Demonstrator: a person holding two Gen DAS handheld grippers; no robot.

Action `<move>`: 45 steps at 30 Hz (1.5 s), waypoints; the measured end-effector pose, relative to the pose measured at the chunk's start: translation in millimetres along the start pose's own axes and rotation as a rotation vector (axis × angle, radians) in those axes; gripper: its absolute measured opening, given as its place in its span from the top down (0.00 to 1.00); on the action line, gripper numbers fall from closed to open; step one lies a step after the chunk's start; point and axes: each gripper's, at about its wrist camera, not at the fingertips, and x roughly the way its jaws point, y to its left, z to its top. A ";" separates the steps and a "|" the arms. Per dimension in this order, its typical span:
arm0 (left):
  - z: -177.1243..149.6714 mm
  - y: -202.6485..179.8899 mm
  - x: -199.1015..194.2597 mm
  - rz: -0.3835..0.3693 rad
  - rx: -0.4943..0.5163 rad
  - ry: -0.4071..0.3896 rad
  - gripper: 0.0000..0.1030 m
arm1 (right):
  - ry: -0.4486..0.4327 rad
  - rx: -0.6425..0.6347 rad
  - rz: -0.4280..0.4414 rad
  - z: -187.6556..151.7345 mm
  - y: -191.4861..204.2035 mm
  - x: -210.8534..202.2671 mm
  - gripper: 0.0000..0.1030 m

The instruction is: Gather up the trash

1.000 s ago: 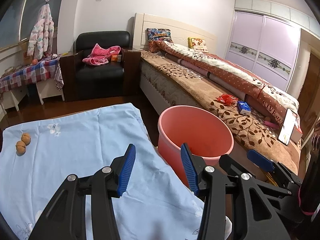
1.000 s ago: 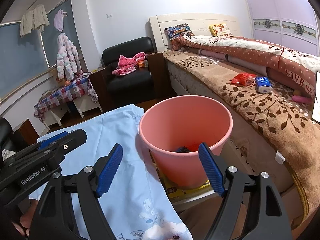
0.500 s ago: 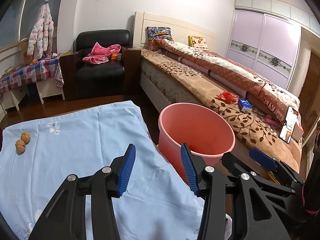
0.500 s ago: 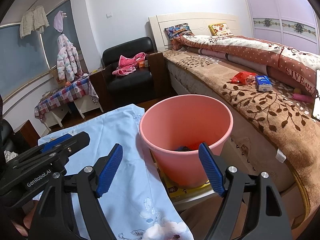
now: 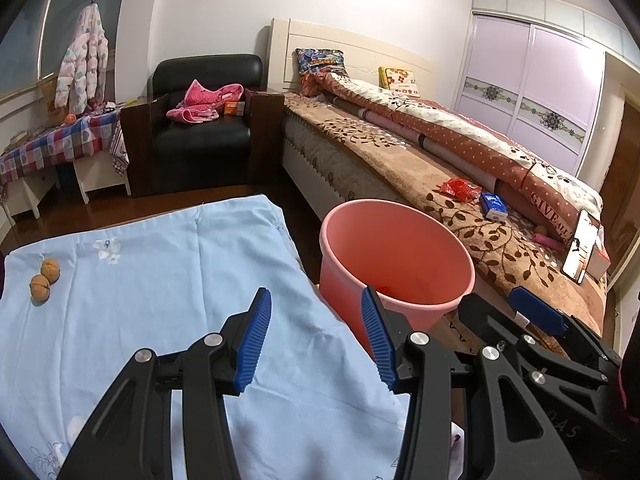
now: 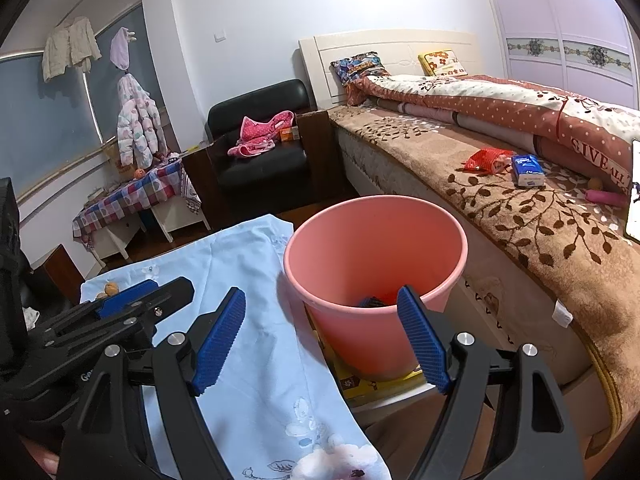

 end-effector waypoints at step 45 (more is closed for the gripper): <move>-3.9 2.8 4.6 0.014 0.008 0.009 0.55 | 0.002 0.003 -0.001 -0.4 0.5 -1.1 0.24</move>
